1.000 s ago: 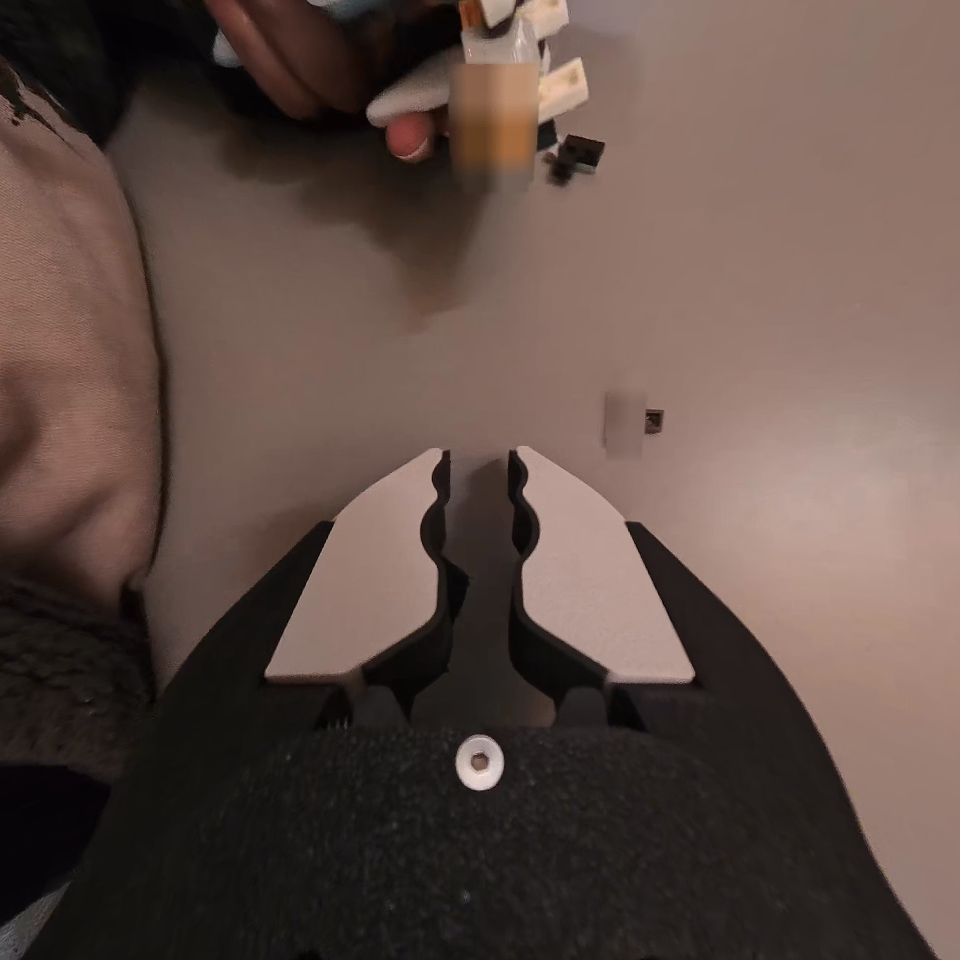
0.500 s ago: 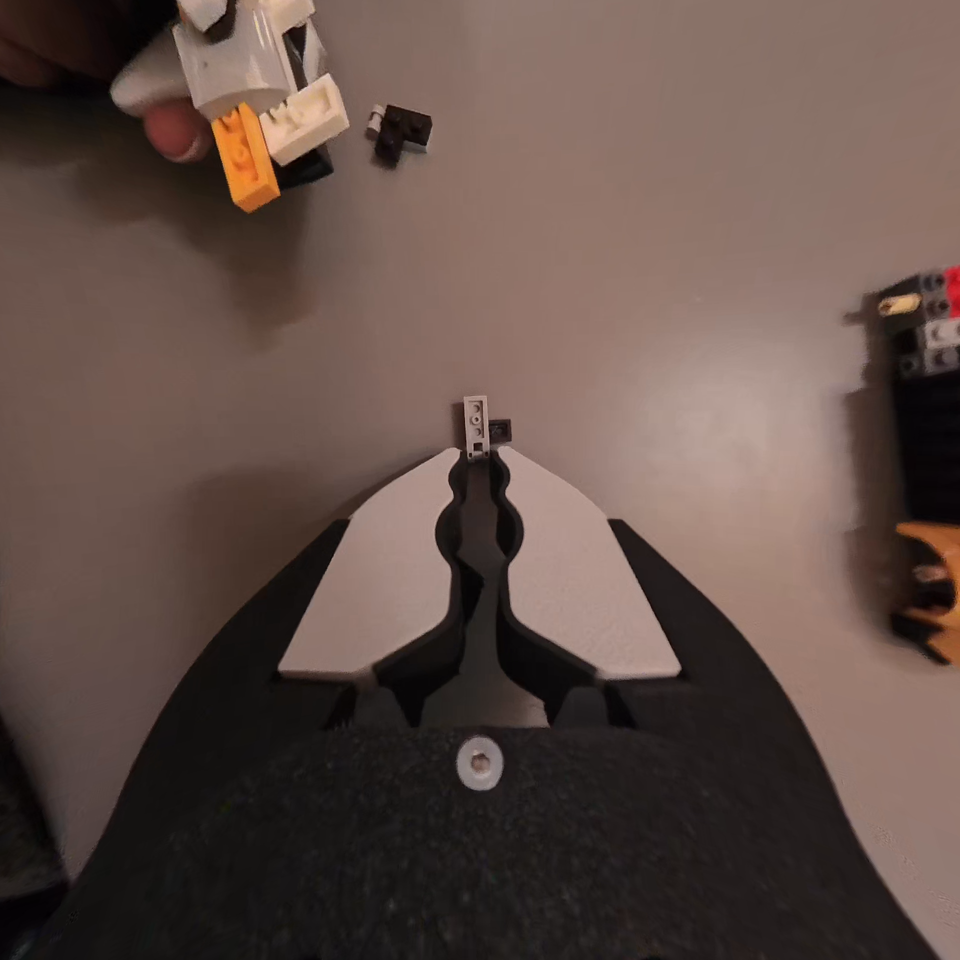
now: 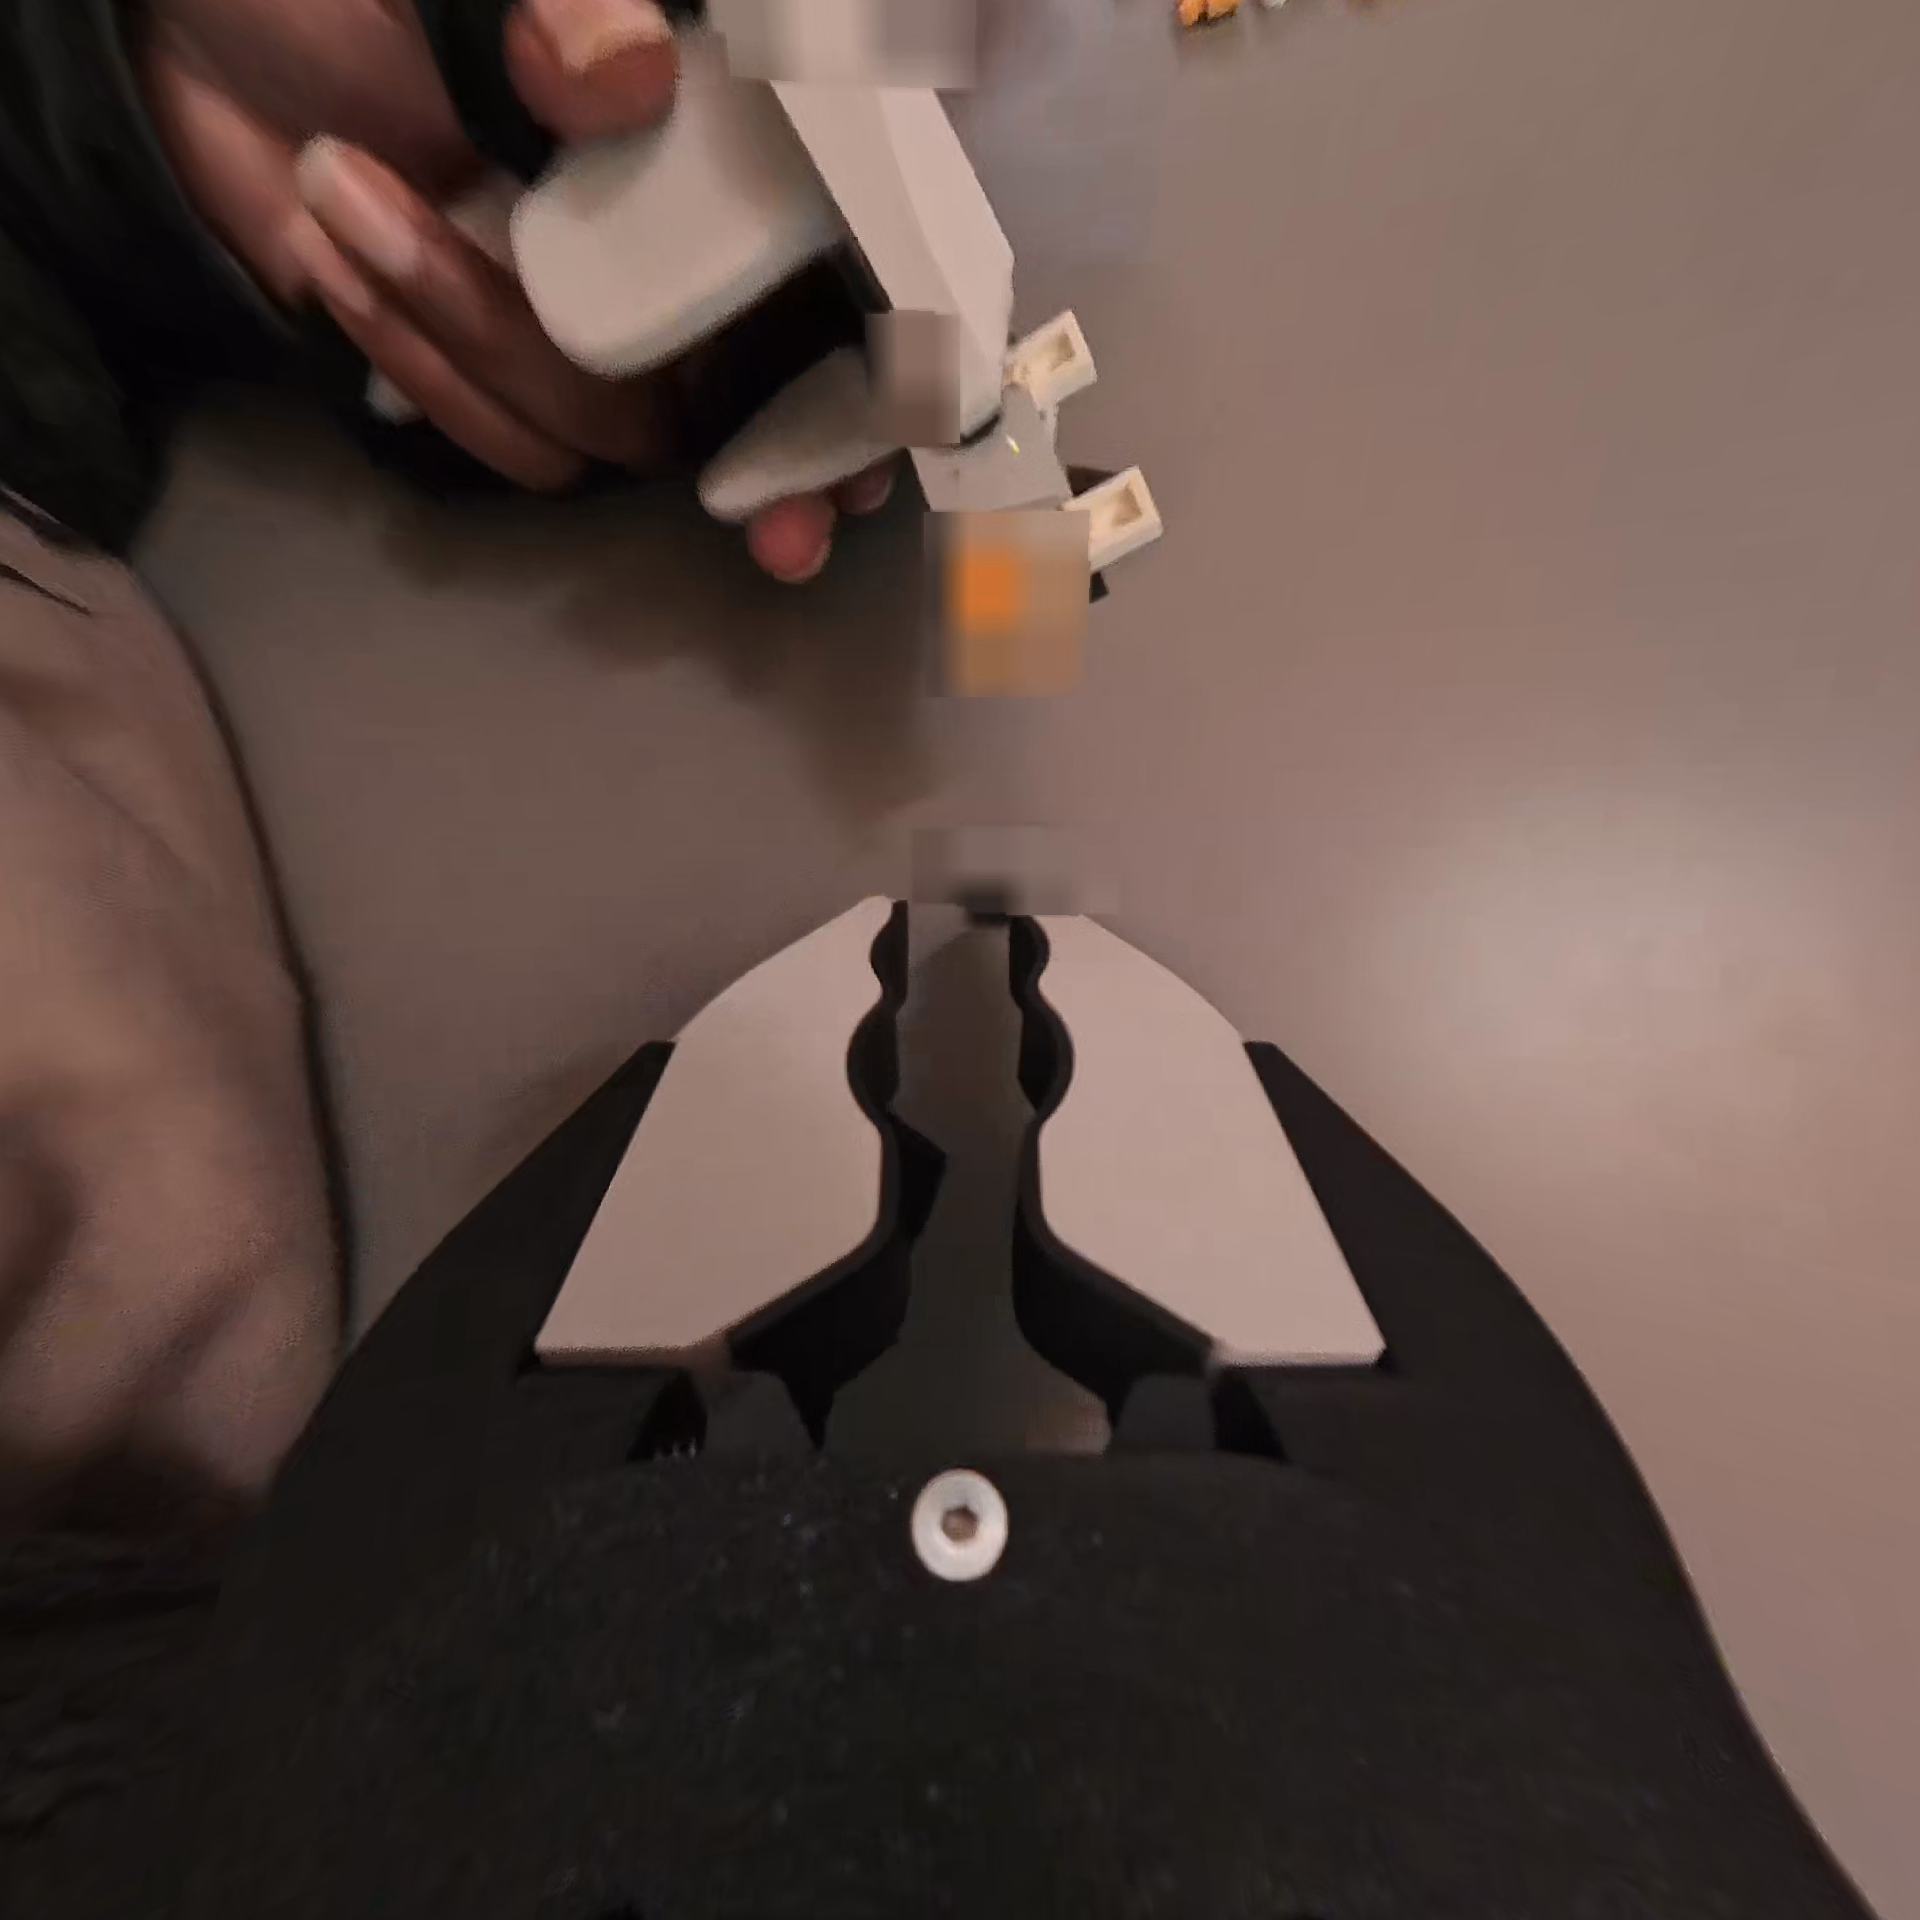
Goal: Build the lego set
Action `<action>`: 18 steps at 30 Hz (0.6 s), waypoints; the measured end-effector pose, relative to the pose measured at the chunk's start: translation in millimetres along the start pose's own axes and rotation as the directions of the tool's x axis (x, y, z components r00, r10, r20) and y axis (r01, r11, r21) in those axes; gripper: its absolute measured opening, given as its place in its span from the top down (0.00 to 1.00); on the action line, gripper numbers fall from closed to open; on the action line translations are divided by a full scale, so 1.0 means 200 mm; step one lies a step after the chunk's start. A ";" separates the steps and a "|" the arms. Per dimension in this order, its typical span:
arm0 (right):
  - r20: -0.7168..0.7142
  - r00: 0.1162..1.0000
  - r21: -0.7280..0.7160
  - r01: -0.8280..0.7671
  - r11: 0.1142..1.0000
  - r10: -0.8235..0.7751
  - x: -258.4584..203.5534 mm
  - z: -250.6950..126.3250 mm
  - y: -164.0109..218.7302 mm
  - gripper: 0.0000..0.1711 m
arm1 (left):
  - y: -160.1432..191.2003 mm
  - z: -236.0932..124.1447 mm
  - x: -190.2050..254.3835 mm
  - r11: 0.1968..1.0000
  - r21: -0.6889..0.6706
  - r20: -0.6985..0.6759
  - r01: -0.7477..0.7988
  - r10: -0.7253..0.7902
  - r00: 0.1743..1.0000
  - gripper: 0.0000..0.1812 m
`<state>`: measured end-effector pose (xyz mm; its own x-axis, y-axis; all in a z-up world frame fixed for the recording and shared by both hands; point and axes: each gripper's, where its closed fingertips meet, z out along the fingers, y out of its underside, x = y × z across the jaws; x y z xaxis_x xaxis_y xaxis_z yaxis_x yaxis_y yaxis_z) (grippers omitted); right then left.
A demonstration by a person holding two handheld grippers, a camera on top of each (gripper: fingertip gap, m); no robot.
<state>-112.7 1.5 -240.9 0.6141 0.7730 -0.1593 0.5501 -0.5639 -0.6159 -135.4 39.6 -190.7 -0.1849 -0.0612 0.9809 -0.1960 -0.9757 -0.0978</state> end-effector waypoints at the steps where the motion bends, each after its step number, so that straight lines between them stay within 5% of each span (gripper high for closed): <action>1: -0.008 1.000 -0.038 0.029 0.999 -0.029 0.02 0.01 0.01 0.88 | 0.00 0.00 0.00 1.000 0.001 0.003 -0.003 0.003 1.000 0.92; 8: -0.028 0.999 -0.098 0.021 0.995 -0.023 0.03 0.12 0.01 0.84 | -0.01 -0.02 -0.03 0.999 0.004 0.062 -0.038 0.037 0.997 0.92; 12: -0.062 0.990 -0.107 0.123 0.987 -0.130 0.04 0.11 0.02 0.88 | -0.02 -0.02 -0.04 1.000 0.012 0.071 -0.024 0.023 0.997 0.92; 18: 0.021 0.945 -0.127 0.326 0.937 -0.326 0.03 0.06 0.02 0.81 | -0.01 -0.02 -0.04 1.000 0.007 0.073 -0.028 0.028 0.997 0.92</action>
<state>-112.8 7.6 -253.0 0.3893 0.9205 0.0339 0.7873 -0.3134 -0.5310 -137.2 43.7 -198.3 -0.1195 -0.1035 0.9874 -0.1835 -0.9751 -0.1245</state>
